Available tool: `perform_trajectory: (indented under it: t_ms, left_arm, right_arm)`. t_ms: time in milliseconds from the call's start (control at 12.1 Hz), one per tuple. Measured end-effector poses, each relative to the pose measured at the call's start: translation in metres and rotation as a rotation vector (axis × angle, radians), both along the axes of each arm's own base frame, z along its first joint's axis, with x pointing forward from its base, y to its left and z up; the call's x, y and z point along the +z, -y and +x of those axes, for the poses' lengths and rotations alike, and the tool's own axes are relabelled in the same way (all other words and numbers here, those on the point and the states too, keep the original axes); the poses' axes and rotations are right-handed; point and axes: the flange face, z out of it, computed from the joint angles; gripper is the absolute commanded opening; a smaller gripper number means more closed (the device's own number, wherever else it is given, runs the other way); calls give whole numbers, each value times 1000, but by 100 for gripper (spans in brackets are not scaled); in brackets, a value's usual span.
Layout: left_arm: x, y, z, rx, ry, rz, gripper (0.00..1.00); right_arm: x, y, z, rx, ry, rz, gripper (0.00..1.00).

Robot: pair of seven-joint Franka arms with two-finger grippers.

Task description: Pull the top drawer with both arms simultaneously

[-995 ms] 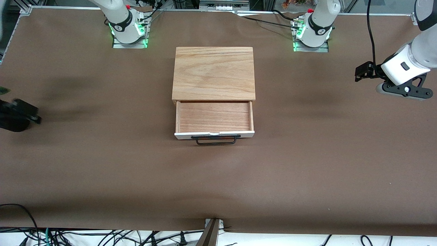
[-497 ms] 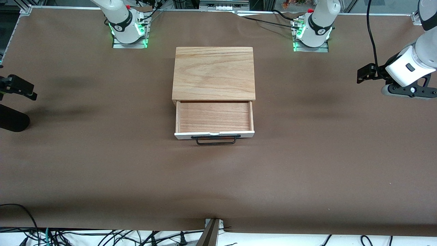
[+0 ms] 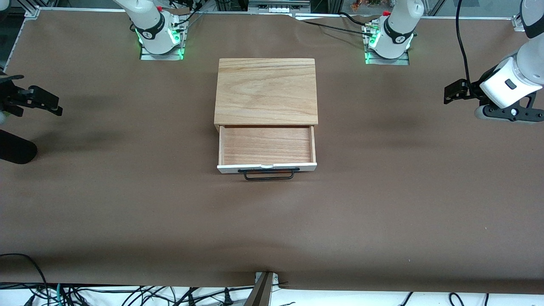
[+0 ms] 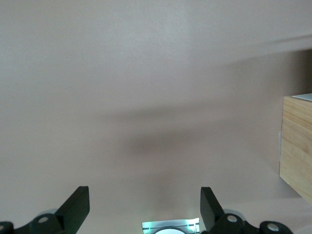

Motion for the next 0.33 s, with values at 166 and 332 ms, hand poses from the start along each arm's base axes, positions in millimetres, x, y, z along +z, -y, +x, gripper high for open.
perform_trajectory:
  t_ms: [166,332]
  left_arm:
    - [0,0,0,15,0,3,100]
    - [0,1,0,18,0,3,100]
  right_arm:
    - [-6,-2,2,-10,-9,-1,100]
    - [-6,-3,3,-19,-11,-1,100]
